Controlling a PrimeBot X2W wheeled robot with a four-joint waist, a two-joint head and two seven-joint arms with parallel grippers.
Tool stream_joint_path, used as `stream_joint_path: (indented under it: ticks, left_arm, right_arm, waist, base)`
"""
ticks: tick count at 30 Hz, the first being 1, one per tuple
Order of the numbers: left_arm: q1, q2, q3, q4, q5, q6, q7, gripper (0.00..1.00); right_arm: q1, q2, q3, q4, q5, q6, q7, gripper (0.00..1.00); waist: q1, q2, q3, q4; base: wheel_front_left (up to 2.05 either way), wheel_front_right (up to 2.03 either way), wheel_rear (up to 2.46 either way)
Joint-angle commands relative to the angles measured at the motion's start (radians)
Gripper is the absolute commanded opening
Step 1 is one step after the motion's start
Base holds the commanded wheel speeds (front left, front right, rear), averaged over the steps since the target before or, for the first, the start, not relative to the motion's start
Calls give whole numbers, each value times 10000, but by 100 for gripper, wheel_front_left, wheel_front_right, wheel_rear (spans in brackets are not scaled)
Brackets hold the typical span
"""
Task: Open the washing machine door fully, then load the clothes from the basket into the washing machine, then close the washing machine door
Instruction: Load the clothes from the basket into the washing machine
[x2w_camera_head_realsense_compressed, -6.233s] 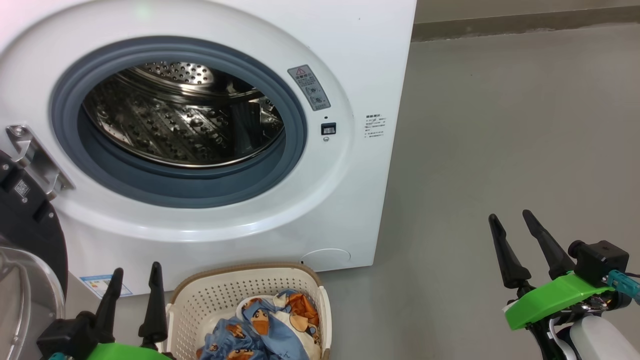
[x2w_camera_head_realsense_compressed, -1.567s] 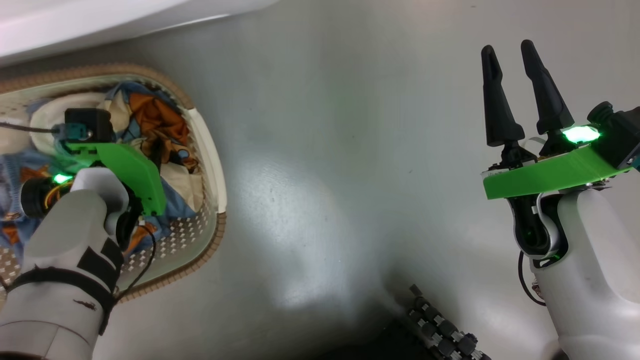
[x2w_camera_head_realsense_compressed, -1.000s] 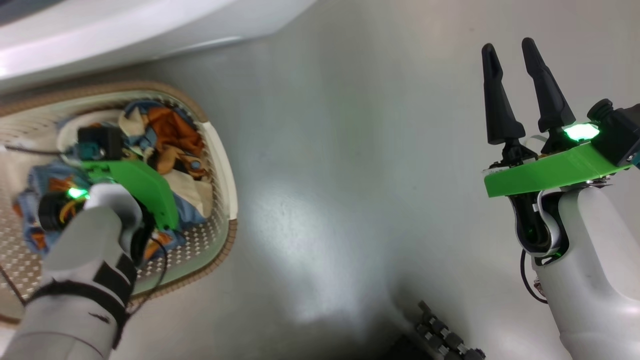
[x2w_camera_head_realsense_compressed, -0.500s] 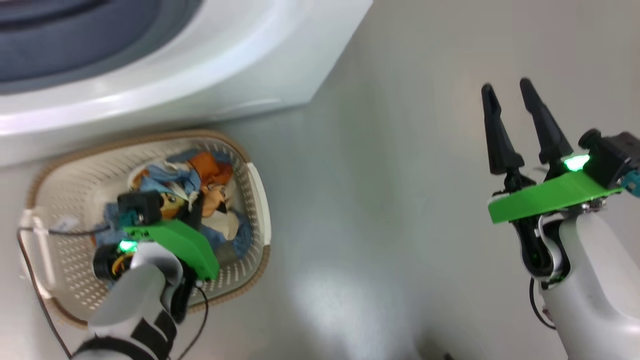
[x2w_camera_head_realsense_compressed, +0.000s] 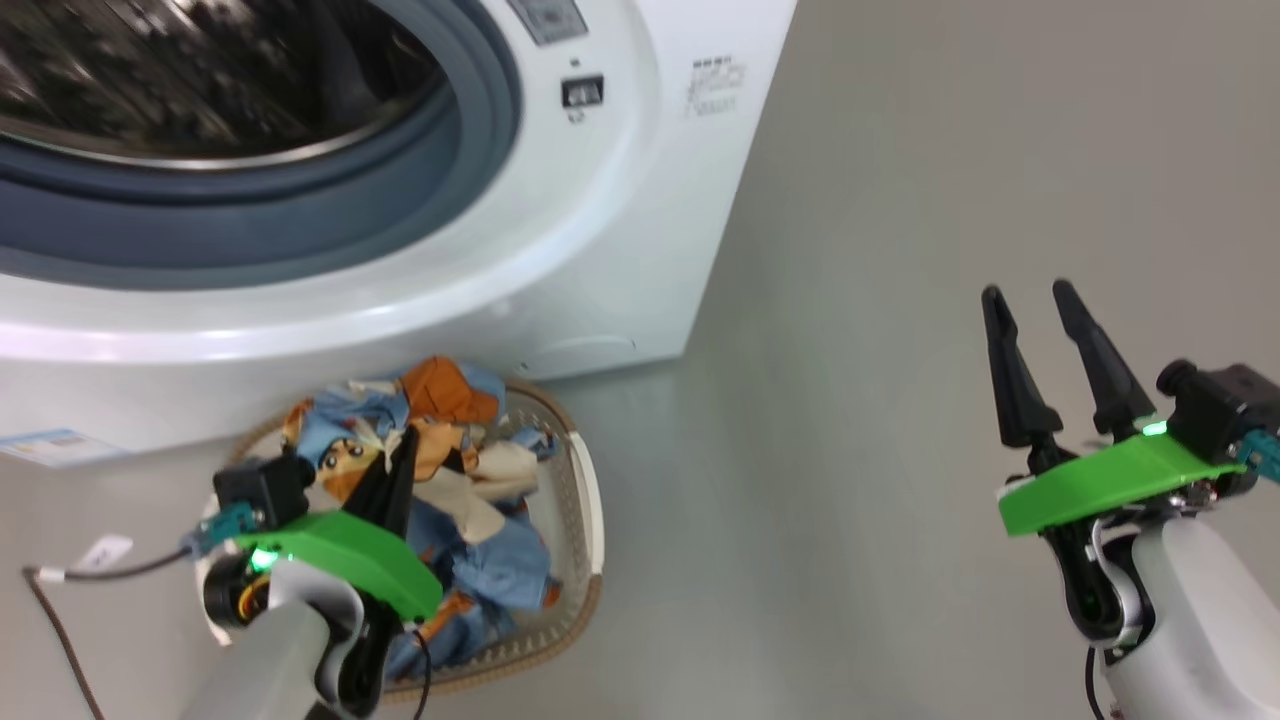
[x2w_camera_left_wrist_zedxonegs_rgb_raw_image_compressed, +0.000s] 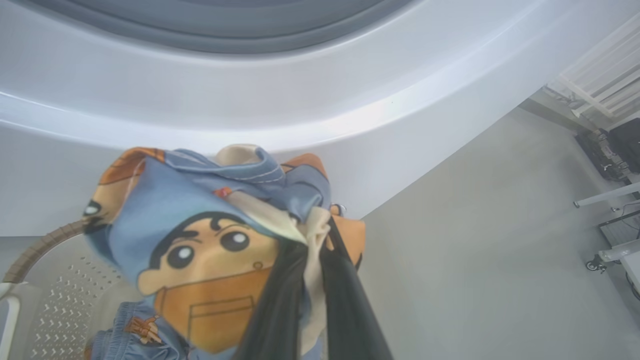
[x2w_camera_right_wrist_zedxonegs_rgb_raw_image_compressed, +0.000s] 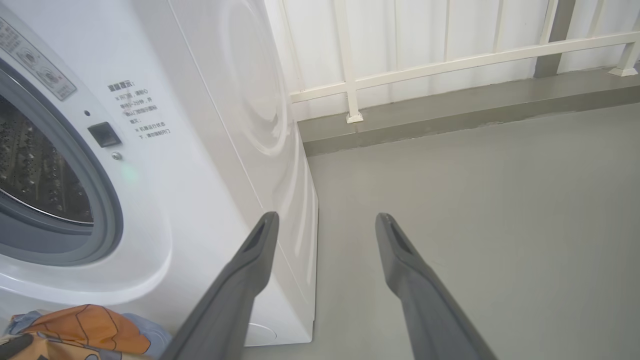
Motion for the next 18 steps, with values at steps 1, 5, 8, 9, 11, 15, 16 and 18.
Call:
stream_joint_path:
  ticks: [1,5,8,9,11,15,16,18]
  left_arm:
    - [347,271,477,-403,152,-49,-135,0]
    - [959,217,1018,-1240,511,-34,-135,0]
    - [1364,185,1360,-1918,827,51,-136,0]
    - [1492,193,1445,-2128,936,85,-136,0]
    - [1755,190,1618,-2532,1081,164,-136,0]
    - [2265,236,2043,-3370,1292,452,-136,0]
    - [2378,270,2119,-3583,1380,546,-136,0]
    - [2608,352,2242,-4010,1589,752,-137,0]
  right_arm:
    - [313,-137,107,-144,77,46,-78,100]
    - [668,-172,62,-24,86,46,-78,100]
    - [928,-231,18,46,111,46,-78,100]
    - [1003,-247,12,63,119,46,-78,100]
    - [1133,-288,17,88,128,46,-78,100]
    - [1354,-377,9,104,239,46,-78,100]
    - [1405,-417,16,111,256,46,-78,100]
    - [1499,-485,46,119,275,46,-78,100]
  waist:
    - [3,0,-1215,590]
    - [3,0,-1833,846]
    - [3,0,-2227,1065]
    - [3,0,-2344,1133]
    - [3,0,-2573,1260]
    - [3,0,-3012,1474]
    - [3,0,-3101,1523]
    - [3,0,-3293,1597]
  base:
    - [0,0,0]
    - [0,0,0]
    - [0,0,0]
    - [0,0,0]
    - [0,0,0]
    - [0,0,0]
    - [0,0,0]
    - [0,0,0]
